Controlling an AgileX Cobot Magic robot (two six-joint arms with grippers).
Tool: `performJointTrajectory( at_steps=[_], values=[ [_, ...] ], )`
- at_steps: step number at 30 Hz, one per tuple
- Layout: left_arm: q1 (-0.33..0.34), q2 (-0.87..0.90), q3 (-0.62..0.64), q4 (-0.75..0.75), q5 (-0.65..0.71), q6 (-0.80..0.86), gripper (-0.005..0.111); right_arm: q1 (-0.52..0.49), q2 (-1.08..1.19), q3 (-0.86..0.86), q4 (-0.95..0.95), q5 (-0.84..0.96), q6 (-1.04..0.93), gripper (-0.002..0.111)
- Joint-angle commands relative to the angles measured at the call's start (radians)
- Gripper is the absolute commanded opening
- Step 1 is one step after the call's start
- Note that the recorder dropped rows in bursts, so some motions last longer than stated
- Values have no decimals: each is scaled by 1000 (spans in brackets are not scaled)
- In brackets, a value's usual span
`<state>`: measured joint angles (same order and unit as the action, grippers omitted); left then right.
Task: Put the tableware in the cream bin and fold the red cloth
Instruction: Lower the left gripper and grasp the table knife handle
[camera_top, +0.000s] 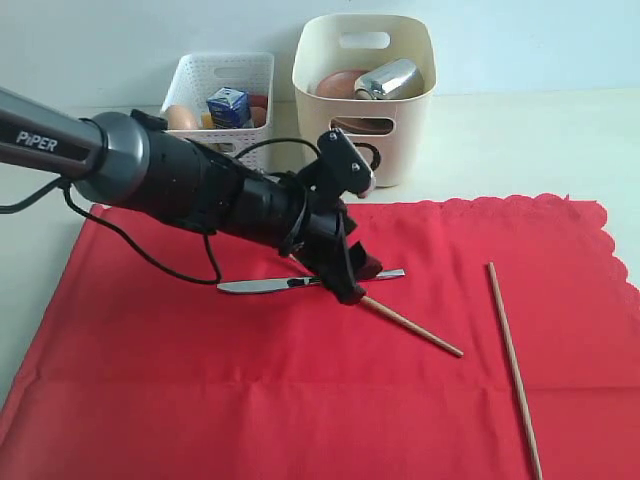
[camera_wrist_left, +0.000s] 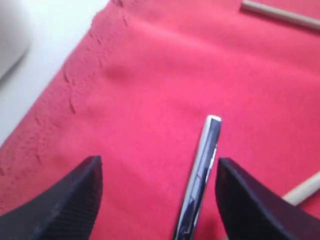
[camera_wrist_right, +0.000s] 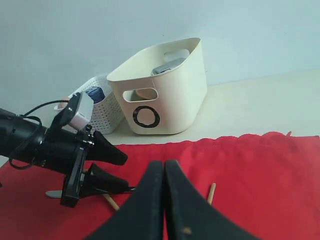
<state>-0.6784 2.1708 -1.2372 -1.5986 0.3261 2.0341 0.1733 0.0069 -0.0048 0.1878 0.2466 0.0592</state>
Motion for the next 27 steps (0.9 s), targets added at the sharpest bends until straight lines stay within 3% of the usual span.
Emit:
performJointTrajectory(
  at_steps=[1,5,7,13,14,27],
  values=[
    [-1,27,0,80,33,-26,63,0,-7,5,-3,-6,-6,0],
    [-1,27,5,115,24,-68,62,0,-7,5,-3,-6,-6,0],
    [-1,27,5,122,-7,-96,55,0,-7,5,-3,-6,-6,0],
    [-1,27,5,122,-14,-106,4,0,-7,5,-3,-6,-6,0],
    [-1,27,5,122,-14,-106,0,0,-7,5,-3,-6,-6,0],
    [-1,-63,5,122,-12,-157,0,0,-7,5,-3,-6,-6,0]
  ],
)
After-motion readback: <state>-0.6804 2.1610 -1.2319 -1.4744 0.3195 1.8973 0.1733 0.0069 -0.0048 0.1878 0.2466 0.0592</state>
